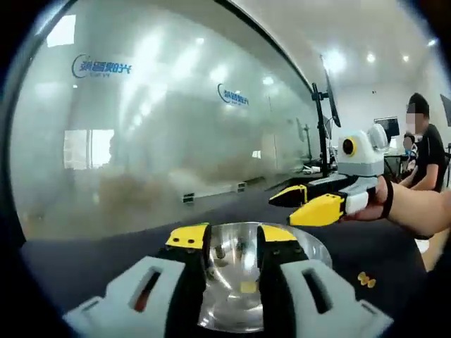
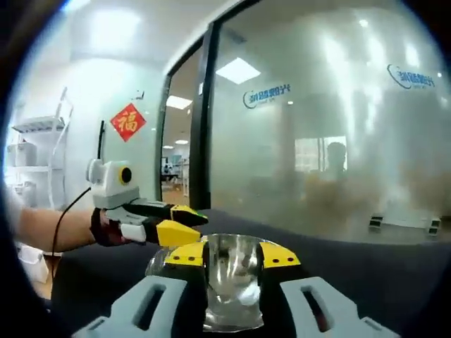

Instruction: Pick candy and put bowl

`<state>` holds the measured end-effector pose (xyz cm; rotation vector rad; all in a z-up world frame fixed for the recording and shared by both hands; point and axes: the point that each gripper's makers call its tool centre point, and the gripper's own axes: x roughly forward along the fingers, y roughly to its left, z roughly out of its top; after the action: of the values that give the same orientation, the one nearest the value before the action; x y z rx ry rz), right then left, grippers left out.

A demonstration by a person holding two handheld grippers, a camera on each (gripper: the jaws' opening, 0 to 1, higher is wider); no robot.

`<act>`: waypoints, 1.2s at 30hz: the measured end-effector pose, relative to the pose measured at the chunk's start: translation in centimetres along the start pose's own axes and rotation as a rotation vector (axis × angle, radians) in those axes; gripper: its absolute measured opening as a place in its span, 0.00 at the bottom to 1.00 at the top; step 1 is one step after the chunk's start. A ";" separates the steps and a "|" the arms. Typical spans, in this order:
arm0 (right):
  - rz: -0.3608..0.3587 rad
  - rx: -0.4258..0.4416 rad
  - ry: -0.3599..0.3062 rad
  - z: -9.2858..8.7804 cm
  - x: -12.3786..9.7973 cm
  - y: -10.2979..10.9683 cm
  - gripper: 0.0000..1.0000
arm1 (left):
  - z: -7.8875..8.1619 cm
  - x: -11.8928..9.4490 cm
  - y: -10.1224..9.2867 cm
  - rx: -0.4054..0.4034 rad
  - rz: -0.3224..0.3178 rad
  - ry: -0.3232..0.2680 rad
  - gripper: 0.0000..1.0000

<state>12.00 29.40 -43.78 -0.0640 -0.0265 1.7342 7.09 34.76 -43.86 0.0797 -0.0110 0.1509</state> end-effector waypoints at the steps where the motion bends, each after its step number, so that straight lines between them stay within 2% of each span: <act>1: -0.001 0.003 -0.003 0.1 -0.1 -0.1 0.21 | 0.0 -0.2 -0.1 0.009 -0.005 -0.002 0.18; 5: 0.007 0.012 -0.011 0.5 -1.1 0.0 0.23 | 0.1 -1.1 -0.5 0.019 -0.019 -0.006 0.18; 7: 0.008 -0.015 -0.001 0.1 -2.5 0.2 0.23 | 0.0 -2.2 -1.0 0.037 -0.040 -0.007 0.18; 9: 0.020 -0.006 -0.001 -0.7 -4.7 0.3 0.24 | -0.2 -4.2 -1.6 0.050 -0.047 -0.016 0.18; 11: 0.025 0.025 -0.007 -1.8 -7.1 0.9 0.24 | -0.7 -7.0 -3.1 0.055 -0.091 -0.056 0.18; 12: 0.035 0.024 -0.005 -2.7 -8.6 1.3 0.24 | -1.7 -8.6 -3.8 0.070 -0.109 -0.033 0.18; 14: 0.060 -0.011 0.062 -5.6 -11.8 2.0 0.23 | -3.8 -11.5 -5.1 0.099 -0.143 0.020 0.18; 15: 0.045 -0.034 0.093 -7.1 -13.2 1.8 0.23 | -4.9 -12.9 -5.6 0.076 -0.153 0.050 0.18; 16: -0.006 -0.084 0.136 -8.9 -14.9 1.0 0.23 | -5.8 -13.9 -6.1 0.037 -0.164 0.070 0.18; 18: -0.037 -0.172 0.216 -11.4 -16.9 0.7 0.23 | -7.7 -15.3 -6.2 0.032 -0.140 0.116 0.18; 19: -0.029 -0.158 0.245 -12.4 -17.7 1.0 0.23 | -9.4 -15.8 -6.1 0.060 -0.116 0.176 0.18; 20: -0.013 -0.137 0.253 -13.0 -18.1 1.4 0.23 | -10.8 -16.2 -6.2 0.088 -0.115 0.230 0.18; 21: 0.007 -0.114 0.242 -13.2 -18.5 1.9 0.23 | -11.5 -16.3 -6.9 0.052 -0.152 0.244 0.19; 22: 0.018 -0.092 0.237 -13.3 -18.6 2.2 0.23 | -11.6 -16.3 -7.3 0.026 -0.171 0.238 0.19; 23: 0.010 -0.100 0.243 -13.5 -18.8 2.1 0.23 | -11.7 -16.4 -7.4 0.072 -0.180 0.257 0.19; 24: -0.006 -0.162 0.267 -13.7 -19.0 1.8 0.23 | -11.5 -16.3 -7.8 0.079 -0.191 0.253 0.19; 25: -0.012 -0.200 0.282 -13.9 -19.0 1.7 0.23 | -11.3 -16.1 -8.8 0.043 -0.231 0.245 0.18; 26: 0.006 -0.184 0.284 -14.1 -18.8 2.2 0.23 | -11.4 -16.0 -9.6 0.023 -0.260 0.251 0.18; 27: 0.043 -0.153 0.285 -14.3 -18.6 2.9 0.23 | -11.8 -15.9 -9.9 0.050 -0.275 0.272 0.18; 29: 0.070 -0.160 0.299 -14.5 -18.3 3.3 0.22 | -12.7 -15.7 -10.0 0.093 -0.271 0.315 0.18; 33: 0.072 -0.127 0.304 -14.6 -17.2 2.8 0.22 | -12.7 -15.3 -9.8 0.077 -0.269 0.308 0.18; 36: 0.113 -0.096 0.315 -14.7 -16.3 3.4 0.19 | -12.7 -15.0 -9.9 0.070 -0.273 0.311 0.18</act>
<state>12.14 12.52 -58.21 -0.4152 0.1275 1.8176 -6.20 23.79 -57.58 0.1263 0.3147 -0.1108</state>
